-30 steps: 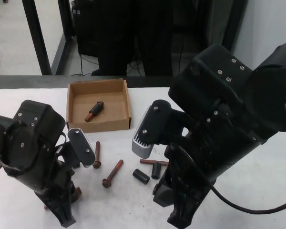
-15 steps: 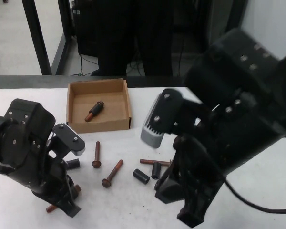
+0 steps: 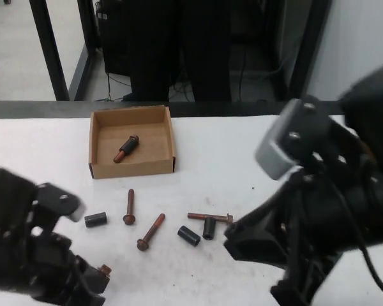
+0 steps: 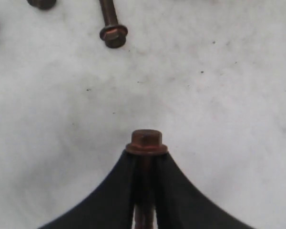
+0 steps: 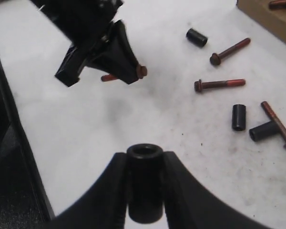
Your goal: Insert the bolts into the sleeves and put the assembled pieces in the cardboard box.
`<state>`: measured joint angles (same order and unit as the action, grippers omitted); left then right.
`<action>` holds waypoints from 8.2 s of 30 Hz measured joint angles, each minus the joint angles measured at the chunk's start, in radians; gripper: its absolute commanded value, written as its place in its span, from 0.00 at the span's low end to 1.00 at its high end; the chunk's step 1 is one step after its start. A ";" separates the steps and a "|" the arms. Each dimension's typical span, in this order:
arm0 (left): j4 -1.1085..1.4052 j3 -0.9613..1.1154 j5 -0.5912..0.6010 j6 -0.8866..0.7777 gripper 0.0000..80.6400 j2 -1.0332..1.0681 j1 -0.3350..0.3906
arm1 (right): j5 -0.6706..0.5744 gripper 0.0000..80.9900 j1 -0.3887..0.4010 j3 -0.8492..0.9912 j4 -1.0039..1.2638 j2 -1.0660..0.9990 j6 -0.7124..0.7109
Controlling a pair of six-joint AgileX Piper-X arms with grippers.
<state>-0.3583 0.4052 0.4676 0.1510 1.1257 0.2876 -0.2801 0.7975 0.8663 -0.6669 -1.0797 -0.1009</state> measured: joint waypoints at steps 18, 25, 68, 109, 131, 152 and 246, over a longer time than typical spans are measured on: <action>0.238 -0.215 0.116 -0.594 0.01 -0.649 0.016 | 0.082 0.00 0.147 -0.441 0.536 0.253 0.371; 0.581 -0.363 0.049 -0.817 0.01 -0.657 0.107 | 0.148 0.00 0.233 -0.484 0.658 0.136 0.409; 1.130 -0.395 -0.114 -0.889 0.01 -0.303 0.362 | 0.035 0.00 0.246 -0.461 0.981 -0.137 0.468; 1.160 -0.395 -0.204 -0.801 0.01 -0.298 0.498 | 0.047 0.00 0.248 -0.461 1.016 -0.129 0.439; 1.189 -0.395 -0.218 -0.843 0.01 -0.298 0.498 | 0.100 0.00 0.248 -0.461 0.968 -0.124 0.396; 1.176 -0.390 -0.253 -0.800 0.01 -0.298 0.498 | 0.117 0.00 0.248 -0.461 0.952 -0.068 0.387; 1.188 -0.389 -0.134 -0.876 0.62 -0.298 0.498 | 0.123 0.00 0.248 -0.461 1.094 -0.062 0.417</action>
<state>0.8299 0.0166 0.3335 -0.7253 0.8276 0.7860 -0.1571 1.0458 0.4056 0.4267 -1.1419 0.3159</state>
